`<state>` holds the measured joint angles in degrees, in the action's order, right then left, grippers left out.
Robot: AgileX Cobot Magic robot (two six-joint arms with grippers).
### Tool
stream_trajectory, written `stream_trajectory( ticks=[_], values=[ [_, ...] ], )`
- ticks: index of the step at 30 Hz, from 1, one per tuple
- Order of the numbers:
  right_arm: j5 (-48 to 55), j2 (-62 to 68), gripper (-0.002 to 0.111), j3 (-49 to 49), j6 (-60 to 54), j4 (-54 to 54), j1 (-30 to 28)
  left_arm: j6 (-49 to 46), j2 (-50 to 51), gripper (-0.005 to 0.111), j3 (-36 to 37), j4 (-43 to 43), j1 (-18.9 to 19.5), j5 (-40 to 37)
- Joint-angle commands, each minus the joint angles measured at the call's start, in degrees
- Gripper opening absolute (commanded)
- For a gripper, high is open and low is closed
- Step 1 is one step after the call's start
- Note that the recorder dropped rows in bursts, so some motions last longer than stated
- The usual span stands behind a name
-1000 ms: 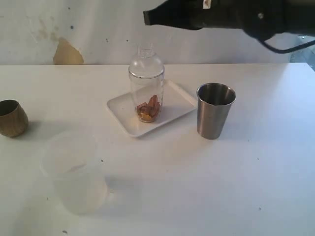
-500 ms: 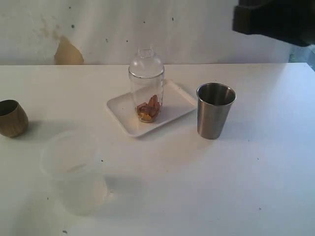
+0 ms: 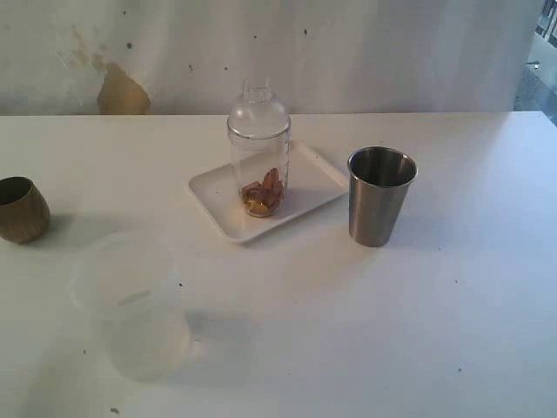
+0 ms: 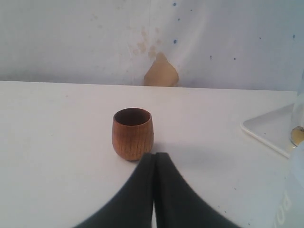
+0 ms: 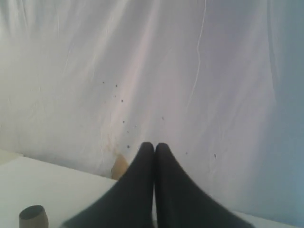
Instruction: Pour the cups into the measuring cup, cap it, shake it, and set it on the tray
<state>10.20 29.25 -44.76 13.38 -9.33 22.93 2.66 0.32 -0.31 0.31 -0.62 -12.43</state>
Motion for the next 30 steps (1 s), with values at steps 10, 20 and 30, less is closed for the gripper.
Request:
stream_trajectory(
  ticks=[10, 20, 30],
  values=[
    [-1.15, -6.90, 0.000, 1.25, -2.65, 0.76, -0.60, -0.05, -0.32, 0.000, 0.31, 0.13, 0.00, 0.38],
    [-14.61, -19.50, 0.000, 15.40, -9.77, 13.66, -12.74, -0.05, -0.32, 0.000, 0.31, 0.13, 0.00, 0.38],
    [-13.67, -29.25, 0.000, 37.28, -12.18, 13.66, -23.53, -0.05, -0.32, 0.000, 0.31, 0.13, 0.00, 0.38]
  ],
)
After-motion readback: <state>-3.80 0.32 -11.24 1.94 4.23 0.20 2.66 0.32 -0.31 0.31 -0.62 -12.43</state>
